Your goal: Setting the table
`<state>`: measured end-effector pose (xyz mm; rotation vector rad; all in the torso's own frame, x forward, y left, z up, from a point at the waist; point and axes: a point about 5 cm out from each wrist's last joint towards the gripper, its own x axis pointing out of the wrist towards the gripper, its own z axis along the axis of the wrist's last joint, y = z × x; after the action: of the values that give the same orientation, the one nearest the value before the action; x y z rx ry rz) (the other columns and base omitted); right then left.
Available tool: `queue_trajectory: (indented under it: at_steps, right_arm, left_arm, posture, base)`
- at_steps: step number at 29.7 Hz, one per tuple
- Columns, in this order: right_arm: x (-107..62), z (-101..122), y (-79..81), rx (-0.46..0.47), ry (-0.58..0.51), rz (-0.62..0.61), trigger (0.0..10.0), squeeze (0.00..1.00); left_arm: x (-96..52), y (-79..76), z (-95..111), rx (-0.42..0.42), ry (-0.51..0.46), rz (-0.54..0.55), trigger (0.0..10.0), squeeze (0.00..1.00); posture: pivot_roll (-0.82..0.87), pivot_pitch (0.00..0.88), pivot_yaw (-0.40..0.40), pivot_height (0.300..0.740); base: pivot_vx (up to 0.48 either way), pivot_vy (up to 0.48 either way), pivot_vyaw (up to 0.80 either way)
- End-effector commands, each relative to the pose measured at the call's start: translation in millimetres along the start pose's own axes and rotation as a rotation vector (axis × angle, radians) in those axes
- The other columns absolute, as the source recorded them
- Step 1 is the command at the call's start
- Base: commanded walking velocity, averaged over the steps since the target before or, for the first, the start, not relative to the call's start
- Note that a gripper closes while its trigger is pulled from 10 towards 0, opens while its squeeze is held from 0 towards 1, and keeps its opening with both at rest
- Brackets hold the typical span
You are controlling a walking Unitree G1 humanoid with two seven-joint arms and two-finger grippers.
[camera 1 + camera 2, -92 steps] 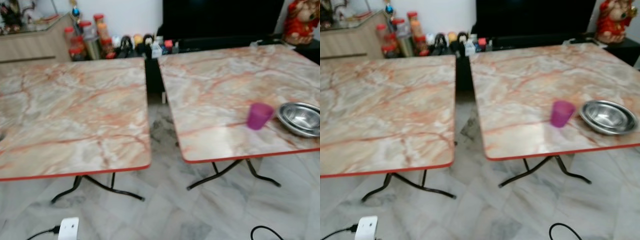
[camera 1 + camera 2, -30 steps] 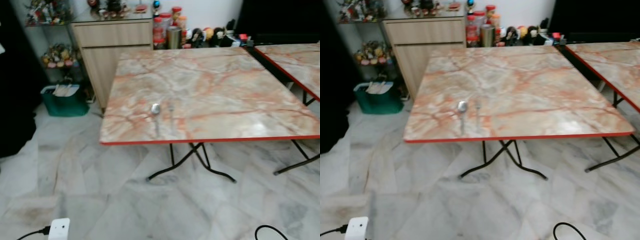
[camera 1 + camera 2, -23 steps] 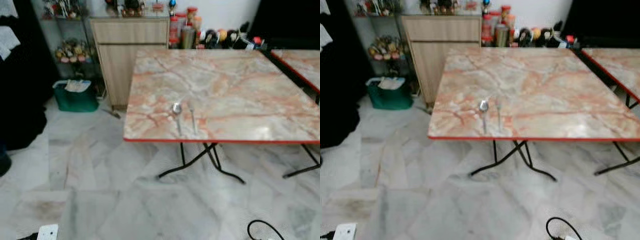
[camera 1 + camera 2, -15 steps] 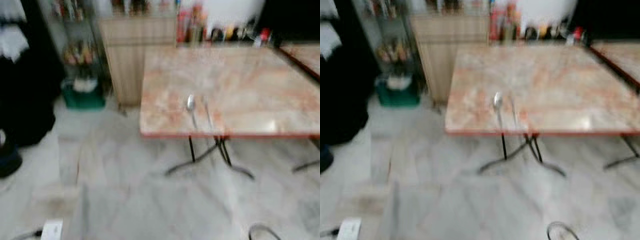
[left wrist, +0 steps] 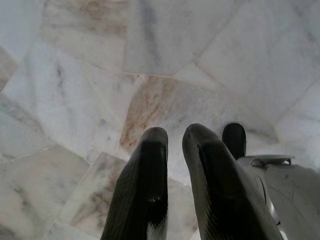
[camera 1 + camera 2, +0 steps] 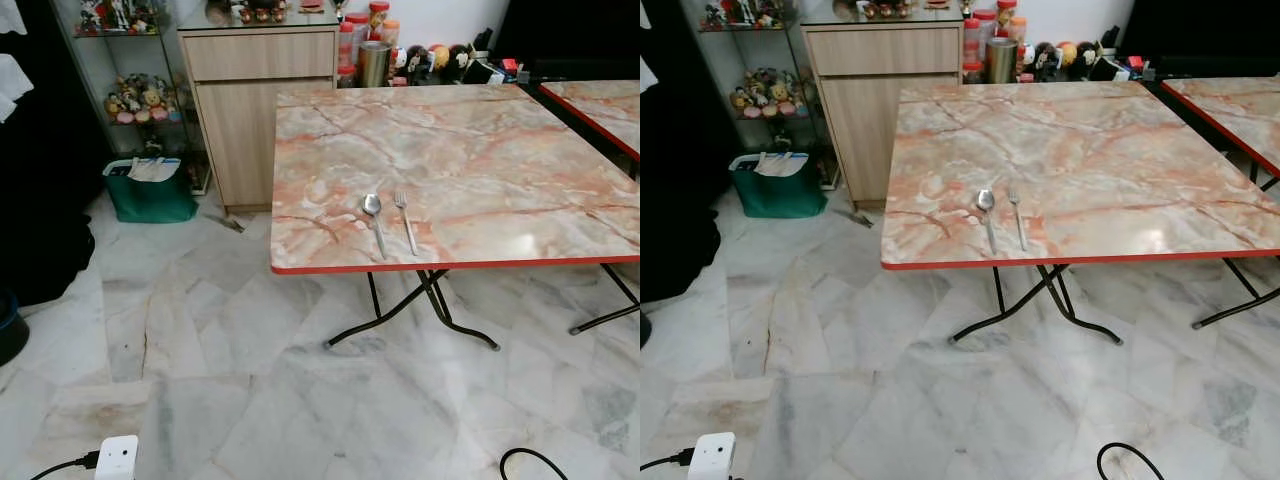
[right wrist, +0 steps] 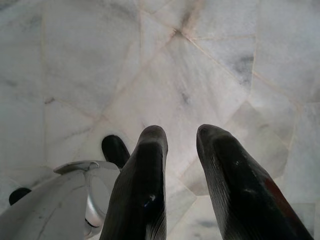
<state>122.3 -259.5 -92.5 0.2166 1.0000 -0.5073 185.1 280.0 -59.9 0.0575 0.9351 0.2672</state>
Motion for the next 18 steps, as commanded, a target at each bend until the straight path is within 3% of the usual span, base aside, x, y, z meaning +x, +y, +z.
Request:
queue_trajectory:
  at_steps: [1,6,10,18]
  right_arm:
    - [0.0,0.8,-1.4,0.016,-0.005,-0.004,10.0,0.0]
    - [0.2,2.1,-1.9,-0.031,-0.006,0.0,10.0,0.0]
    - [0.1,1.7,-1.9,-0.011,-0.005,-0.002,10.0,0.0]
    - [0.3,2.4,-2.0,-0.006,-0.007,-0.007,10.0,0.0]
  left_arm:
    - [-0.5,0.7,-4.9,0.012,0.023,0.006,10.0,0.0]
    - [-0.4,0.5,-4.4,0.011,0.026,0.004,10.0,0.0]
    - [-0.3,0.5,-3.9,0.009,0.023,0.002,10.0,0.0]
    - [-0.4,1.2,-3.7,0.011,0.023,0.003,10.0,0.0]
  posture:
    - [0.02,0.071,-0.01,0.74]
    - [0.02,0.071,-0.012,0.74]
    - [0.02,0.073,-0.014,0.74]
    - [0.02,0.081,-0.014,0.74]
  base:
    - [0.334,0.0,0.0]
    - [0.34,0.0,0.28]
    - [0.347,0.0,0.52]
    - [0.352,0.0,0.0]
